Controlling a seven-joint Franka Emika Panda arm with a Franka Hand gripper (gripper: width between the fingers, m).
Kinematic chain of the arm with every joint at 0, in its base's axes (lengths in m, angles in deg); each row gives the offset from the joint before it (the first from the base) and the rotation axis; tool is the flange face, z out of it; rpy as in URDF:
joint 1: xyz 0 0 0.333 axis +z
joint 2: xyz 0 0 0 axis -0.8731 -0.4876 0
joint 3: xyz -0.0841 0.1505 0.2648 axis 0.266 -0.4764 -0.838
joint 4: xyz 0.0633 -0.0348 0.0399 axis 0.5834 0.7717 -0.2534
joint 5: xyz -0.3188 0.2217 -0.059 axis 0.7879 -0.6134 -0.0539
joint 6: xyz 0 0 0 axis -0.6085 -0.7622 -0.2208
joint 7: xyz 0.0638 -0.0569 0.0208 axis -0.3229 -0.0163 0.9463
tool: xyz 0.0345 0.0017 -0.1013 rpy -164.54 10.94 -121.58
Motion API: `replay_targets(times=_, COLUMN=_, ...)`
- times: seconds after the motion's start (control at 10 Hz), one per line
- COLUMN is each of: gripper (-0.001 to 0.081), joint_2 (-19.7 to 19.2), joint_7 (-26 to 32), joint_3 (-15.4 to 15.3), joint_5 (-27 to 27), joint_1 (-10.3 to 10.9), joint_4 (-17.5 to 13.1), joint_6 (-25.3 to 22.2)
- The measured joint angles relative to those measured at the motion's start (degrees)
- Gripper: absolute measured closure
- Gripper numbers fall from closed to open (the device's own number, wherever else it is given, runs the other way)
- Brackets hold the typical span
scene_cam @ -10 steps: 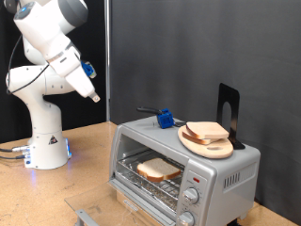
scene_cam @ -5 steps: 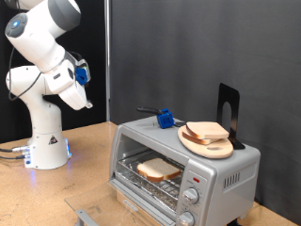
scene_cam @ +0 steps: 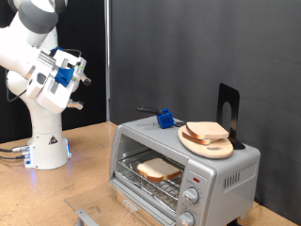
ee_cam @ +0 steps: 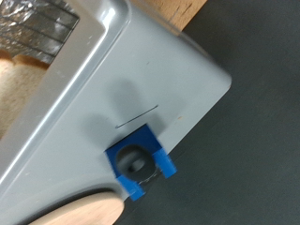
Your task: Make a piece of toast with the oven
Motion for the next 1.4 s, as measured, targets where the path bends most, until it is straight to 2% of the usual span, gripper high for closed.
replay_targets(times=0.1, gripper=-0.0002, joint_2=-0.7, joint_7=-2.8, joint_3=0.2, joint_5=0.1, joint_1=0.0, joint_4=-0.9, joint_6=-3.1)
replay_targets(times=0.2, gripper=-0.0002, joint_2=-1.5, joint_7=-8.6, joint_3=0.7, joint_5=-1.5, joint_1=-0.4, joint_4=-1.4, joint_6=-4.5)
replay_targets(times=0.4, gripper=-0.0002, joint_2=-4.1, joint_7=-18.5, joint_3=1.4, joint_5=-4.0, joint_1=-2.1, joint_4=-1.6, joint_6=-2.6)
replay_targets(times=0.5, gripper=-0.0002, joint_2=-6.4, joint_7=-20.9, joint_3=1.7, joint_5=-3.7, joint_1=-3.1, joint_4=-2.1, joint_6=-1.4)
replay_targets(times=0.6, gripper=-0.0002, joint_2=-9.0, joint_7=-21.2, joint_3=2.0, joint_5=-2.9, joint_1=-3.8, joint_4=-2.9, joint_6=-1.0)
replay_targets(times=0.7, gripper=-0.0002, joint_2=-12.1, joint_7=-20.7, joint_3=3.0, joint_5=-1.1, joint_1=-4.0, joint_4=-4.3, joint_6=-2.6)
replay_targets(times=0.9, gripper=-0.0002, joint_2=-19.6, joint_7=-17.1, joint_3=5.4, joint_5=2.9, joint_1=-4.0, joint_4=-9.2, joint_6=-7.9)
replay_targets(times=1.1, gripper=-0.0002, joint_2=-26.7, joint_7=-14.8, joint_3=6.2, joint_5=4.6, joint_1=-4.0, joint_4=-14.1, joint_6=-10.3)
replay_targets(times=1.2, gripper=-0.0002, joint_2=-29.0, joint_7=-12.0, joint_3=6.0, joint_5=3.9, joint_1=-3.9, joint_4=-15.2, joint_6=-6.3)
replay_targets(times=1.3, gripper=-0.0002, joint_2=-29.7, joint_7=-9.7, joint_3=5.5, joint_5=3.3, joint_1=-3.8, joint_4=-15.3, joint_6=-2.7)
replay_targets(times=1.4, gripper=-0.0002, joint_2=-29.7, joint_7=-10.4, joint_3=5.6, joint_5=3.4, joint_1=-3.8, joint_4=-15.3, joint_6=-4.1)
